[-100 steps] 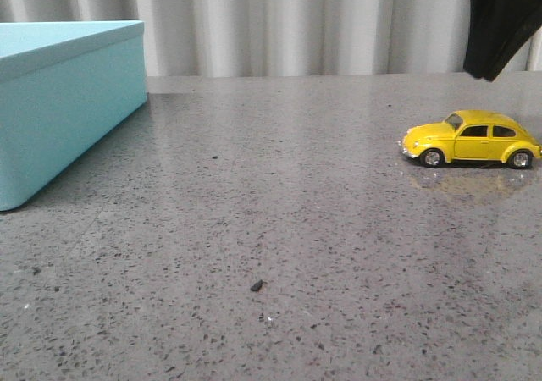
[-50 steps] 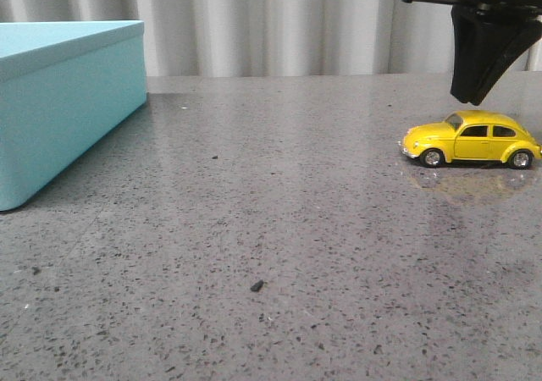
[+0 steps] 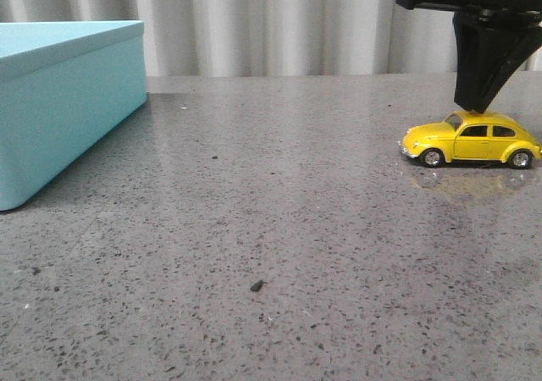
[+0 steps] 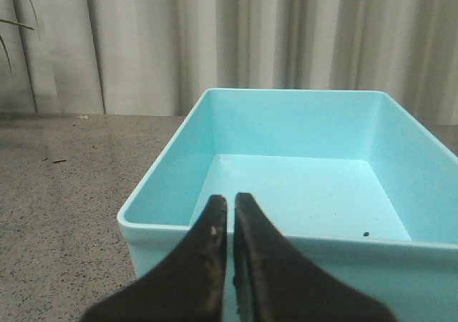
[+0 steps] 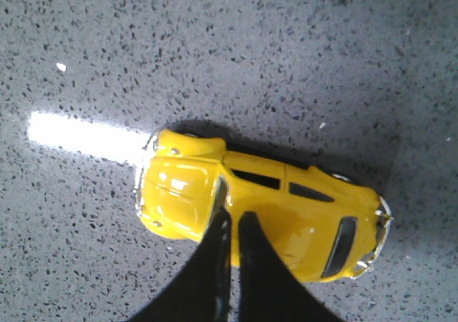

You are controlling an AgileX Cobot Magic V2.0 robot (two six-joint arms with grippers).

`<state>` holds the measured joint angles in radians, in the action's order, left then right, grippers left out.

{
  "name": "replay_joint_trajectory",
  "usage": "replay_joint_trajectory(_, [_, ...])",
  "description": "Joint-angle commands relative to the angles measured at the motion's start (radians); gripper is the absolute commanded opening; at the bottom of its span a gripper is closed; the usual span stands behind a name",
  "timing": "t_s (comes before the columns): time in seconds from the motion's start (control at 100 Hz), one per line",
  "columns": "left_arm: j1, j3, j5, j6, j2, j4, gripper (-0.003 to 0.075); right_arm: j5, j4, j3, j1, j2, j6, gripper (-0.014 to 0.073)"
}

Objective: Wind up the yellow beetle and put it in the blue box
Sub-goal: 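Lower the right gripper onto the yellow toy car's roof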

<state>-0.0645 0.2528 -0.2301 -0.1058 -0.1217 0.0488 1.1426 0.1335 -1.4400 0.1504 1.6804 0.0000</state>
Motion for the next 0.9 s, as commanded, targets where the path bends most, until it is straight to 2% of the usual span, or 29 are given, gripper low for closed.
replay_joint_trajectory(0.0, [-0.004, 0.034, 0.071, -0.005, -0.020, 0.000, -0.0021, -0.009, 0.006, -0.034, 0.000, -0.037, 0.000, -0.0061])
replay_joint_trajectory(0.63, [-0.004, 0.034, 0.071, -0.005, -0.020, 0.000, -0.0021, 0.001, 0.006, -0.034, 0.000, -0.003, 0.000, -0.0061])
replay_joint_trajectory(0.89, [-0.004, 0.034, 0.071, -0.005, -0.020, 0.000, -0.0021, 0.013, -0.057, -0.034, -0.004, -0.003, 0.010, -0.0061])
